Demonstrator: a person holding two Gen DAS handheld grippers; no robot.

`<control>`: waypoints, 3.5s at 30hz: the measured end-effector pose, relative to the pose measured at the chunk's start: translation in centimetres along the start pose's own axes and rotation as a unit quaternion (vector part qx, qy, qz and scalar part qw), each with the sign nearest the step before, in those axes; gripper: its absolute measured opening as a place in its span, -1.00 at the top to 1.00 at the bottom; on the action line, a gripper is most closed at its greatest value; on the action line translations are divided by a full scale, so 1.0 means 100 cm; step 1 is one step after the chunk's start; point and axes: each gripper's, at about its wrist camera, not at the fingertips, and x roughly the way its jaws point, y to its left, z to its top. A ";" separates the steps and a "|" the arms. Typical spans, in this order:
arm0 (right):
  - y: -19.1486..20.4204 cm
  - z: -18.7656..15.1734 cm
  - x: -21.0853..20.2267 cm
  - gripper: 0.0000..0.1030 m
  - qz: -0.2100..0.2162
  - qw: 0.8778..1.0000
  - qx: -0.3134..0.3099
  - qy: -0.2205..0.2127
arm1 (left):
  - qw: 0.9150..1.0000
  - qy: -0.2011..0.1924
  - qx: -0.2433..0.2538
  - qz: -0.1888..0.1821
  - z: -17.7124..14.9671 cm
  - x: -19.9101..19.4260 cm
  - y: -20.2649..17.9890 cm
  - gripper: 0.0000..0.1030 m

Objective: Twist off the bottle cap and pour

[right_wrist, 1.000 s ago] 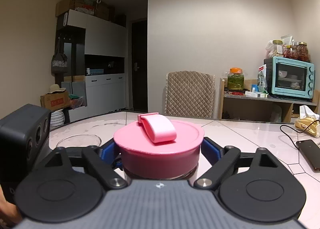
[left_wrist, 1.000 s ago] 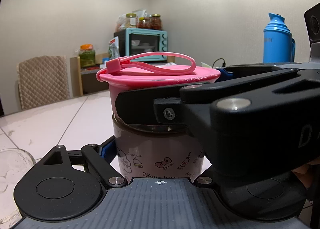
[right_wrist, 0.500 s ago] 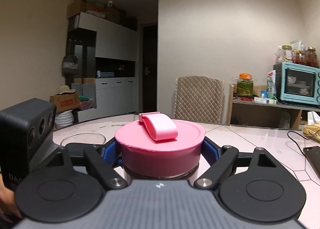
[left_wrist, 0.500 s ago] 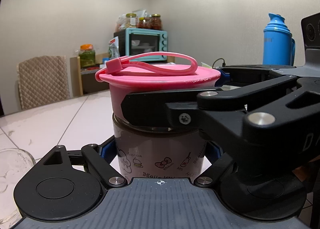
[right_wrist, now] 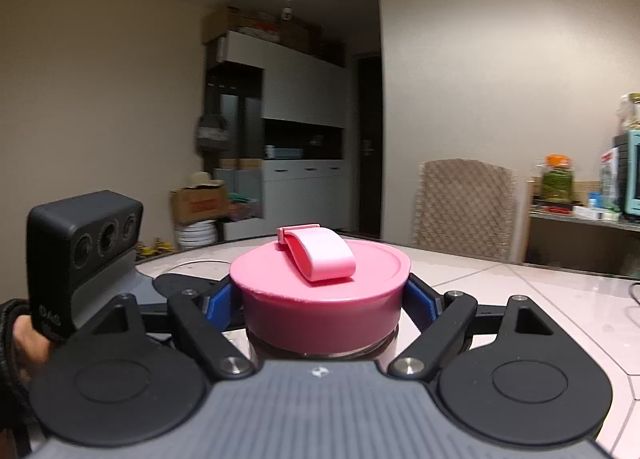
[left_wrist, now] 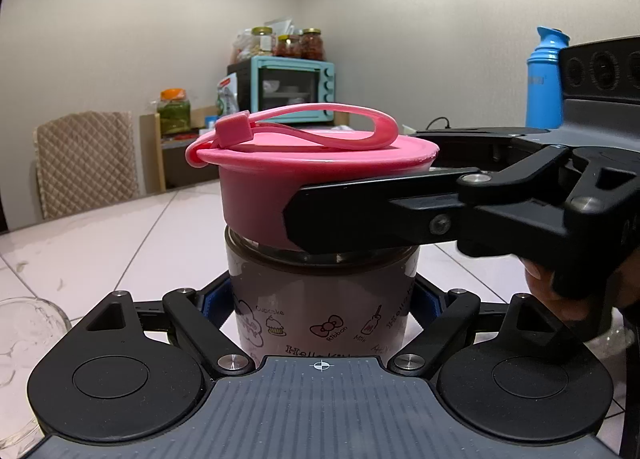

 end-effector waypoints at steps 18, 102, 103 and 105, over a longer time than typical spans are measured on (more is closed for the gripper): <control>0.011 0.016 -0.013 -0.89 -0.023 1.000 -0.011 0.004 | 1.000 0.000 0.000 0.000 0.001 0.000 -0.001 -0.75; 0.054 0.008 0.019 -0.65 -0.172 0.985 0.010 0.020 | 1.000 0.001 -0.001 -0.001 0.003 0.000 0.001 -0.75; 0.053 0.008 0.019 -0.65 -0.169 0.985 0.009 0.019 | 1.000 0.001 -0.001 -0.001 0.003 0.000 0.001 -0.75; 0.052 0.007 0.018 -0.65 -0.166 0.986 0.008 0.018 | 1.000 0.001 -0.001 -0.001 0.003 0.000 0.001 -0.75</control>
